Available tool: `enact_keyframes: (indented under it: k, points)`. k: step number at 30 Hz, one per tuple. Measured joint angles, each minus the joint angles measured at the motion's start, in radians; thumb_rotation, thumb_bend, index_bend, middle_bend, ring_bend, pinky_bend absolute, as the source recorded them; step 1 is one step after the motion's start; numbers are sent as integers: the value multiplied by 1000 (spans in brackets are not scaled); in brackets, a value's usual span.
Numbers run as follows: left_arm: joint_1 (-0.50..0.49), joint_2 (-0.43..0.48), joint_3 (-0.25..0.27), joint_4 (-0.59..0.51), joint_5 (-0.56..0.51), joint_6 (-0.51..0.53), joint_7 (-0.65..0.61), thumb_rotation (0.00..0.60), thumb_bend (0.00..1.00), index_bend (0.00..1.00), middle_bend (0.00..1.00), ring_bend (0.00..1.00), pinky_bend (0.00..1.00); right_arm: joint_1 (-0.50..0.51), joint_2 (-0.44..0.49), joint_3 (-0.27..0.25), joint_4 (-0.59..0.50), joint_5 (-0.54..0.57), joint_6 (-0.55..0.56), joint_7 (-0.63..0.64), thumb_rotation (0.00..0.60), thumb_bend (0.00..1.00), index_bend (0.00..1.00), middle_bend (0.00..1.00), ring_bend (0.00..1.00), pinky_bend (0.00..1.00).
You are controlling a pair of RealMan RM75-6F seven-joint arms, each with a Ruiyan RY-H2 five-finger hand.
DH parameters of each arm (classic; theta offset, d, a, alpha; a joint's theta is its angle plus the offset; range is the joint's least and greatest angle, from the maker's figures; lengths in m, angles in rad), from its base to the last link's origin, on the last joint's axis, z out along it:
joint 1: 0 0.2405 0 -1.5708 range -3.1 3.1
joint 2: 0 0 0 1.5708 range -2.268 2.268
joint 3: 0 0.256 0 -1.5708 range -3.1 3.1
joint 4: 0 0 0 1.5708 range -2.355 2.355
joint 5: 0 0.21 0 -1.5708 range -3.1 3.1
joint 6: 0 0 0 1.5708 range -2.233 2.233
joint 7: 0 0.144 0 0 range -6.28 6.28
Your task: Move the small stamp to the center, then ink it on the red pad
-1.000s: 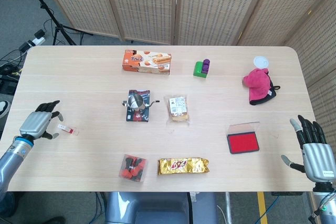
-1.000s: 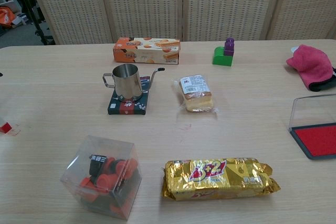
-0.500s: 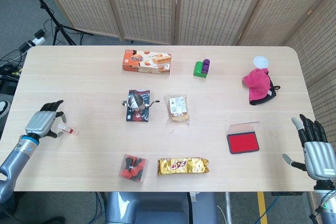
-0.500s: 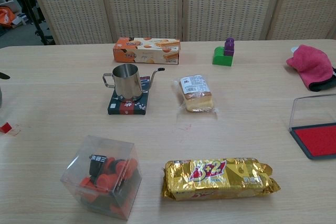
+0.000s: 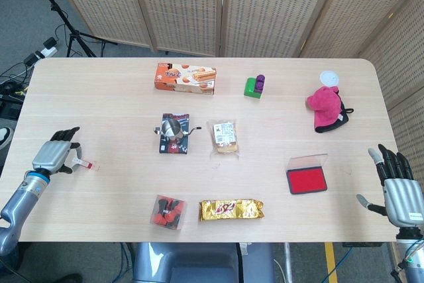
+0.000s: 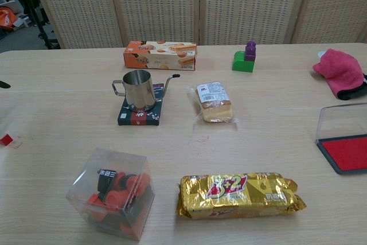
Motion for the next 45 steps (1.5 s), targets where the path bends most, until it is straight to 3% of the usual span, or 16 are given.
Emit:
enact_keyframes:
  k: [13, 21, 26, 32, 38, 45]
  points:
    - [-7, 46, -1, -96, 21, 33, 4, 600, 361, 600, 0, 0, 0, -1, 9, 1, -5, 3, 0, 18, 600, 0, 0, 0, 0, 0]
    - [-76, 153, -72, -452, -37, 25, 127, 600, 356, 600, 0, 0, 0, -4, 22, 6, -7, 10, 2, 47, 600, 0, 0, 0, 0, 0]
    - [-156, 179, -132, -668, -216, 13, 340, 600, 354, 600, 0, 0, 0, -4, 28, 9, -5, 13, 1, 63, 600, 0, 0, 0, 0, 0]
    - [-285, 143, -173, -810, -512, 68, 633, 600, 350, 600, 0, 0, 0, -1, 32, 12, 0, 23, -12, 82, 600, 0, 0, 0, 0, 0]
    - [-465, 1, -212, -869, -806, 202, 887, 600, 353, 601, 0, 0, 0, 2, 35, 14, 4, 29, -21, 96, 600, 0, 0, 0, 0, 0]
    - [-610, -186, -260, -831, -994, 326, 997, 600, 373, 615, 0, 0, 0, 5, 40, 17, 11, 39, -34, 121, 600, 0, 0, 0, 0, 0]
